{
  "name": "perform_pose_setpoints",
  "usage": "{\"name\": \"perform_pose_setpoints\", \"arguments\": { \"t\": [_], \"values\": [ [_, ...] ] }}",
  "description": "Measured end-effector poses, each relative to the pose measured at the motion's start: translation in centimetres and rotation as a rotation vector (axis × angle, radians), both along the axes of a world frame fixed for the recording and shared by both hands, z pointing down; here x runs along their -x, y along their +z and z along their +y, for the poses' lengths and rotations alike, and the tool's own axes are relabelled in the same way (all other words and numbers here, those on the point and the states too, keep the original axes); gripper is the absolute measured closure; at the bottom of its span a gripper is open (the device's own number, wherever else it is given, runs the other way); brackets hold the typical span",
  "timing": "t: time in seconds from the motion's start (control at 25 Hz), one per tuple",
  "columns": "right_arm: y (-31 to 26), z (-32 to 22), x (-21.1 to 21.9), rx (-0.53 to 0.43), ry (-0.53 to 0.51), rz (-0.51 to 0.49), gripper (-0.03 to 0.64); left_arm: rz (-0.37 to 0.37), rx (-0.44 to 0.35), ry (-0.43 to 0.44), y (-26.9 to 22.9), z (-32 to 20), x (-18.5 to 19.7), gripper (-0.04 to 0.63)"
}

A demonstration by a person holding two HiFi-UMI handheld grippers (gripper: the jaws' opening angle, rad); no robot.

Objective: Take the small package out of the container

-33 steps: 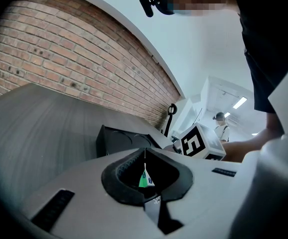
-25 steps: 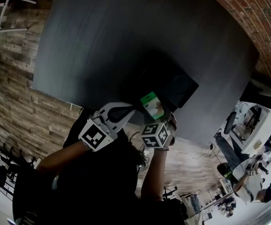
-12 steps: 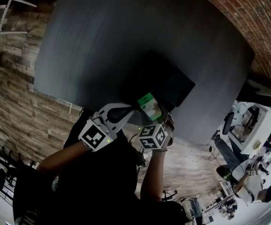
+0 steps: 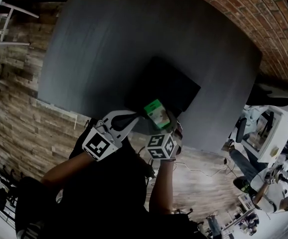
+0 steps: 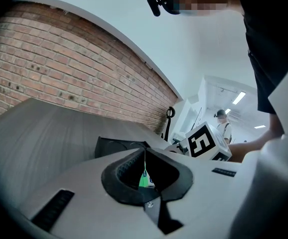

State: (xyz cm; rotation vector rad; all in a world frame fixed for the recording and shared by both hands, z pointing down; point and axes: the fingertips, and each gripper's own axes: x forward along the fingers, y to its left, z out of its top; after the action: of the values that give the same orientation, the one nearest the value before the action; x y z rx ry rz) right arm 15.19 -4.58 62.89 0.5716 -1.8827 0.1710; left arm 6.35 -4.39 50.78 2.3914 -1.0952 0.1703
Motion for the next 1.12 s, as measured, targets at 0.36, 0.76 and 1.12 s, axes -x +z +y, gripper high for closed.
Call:
{"name": "perform_pose_setpoints", "arguments": {
  "t": [0.36, 0.76, 1.12],
  "values": [
    [-2.7, 0.4, -0.2, -0.077, 0.060, -0.094, 0.288, -0.001, -0.051, -0.015, -2.4, 0.9, -0.3, 0.561],
    [-5.4, 1.4, -0.9, -0.170, 0.162, -0.196, 0.288, -0.021, -0.108, -0.010, -4.7, 2.9, -0.4, 0.561],
    [-7.9, 2.9, -1.9, -0.231, 0.257, -0.308, 0.288, -0.025, -0.162, 0.002, -7.0, 5.0, -1.6, 0.561]
  ]
}}
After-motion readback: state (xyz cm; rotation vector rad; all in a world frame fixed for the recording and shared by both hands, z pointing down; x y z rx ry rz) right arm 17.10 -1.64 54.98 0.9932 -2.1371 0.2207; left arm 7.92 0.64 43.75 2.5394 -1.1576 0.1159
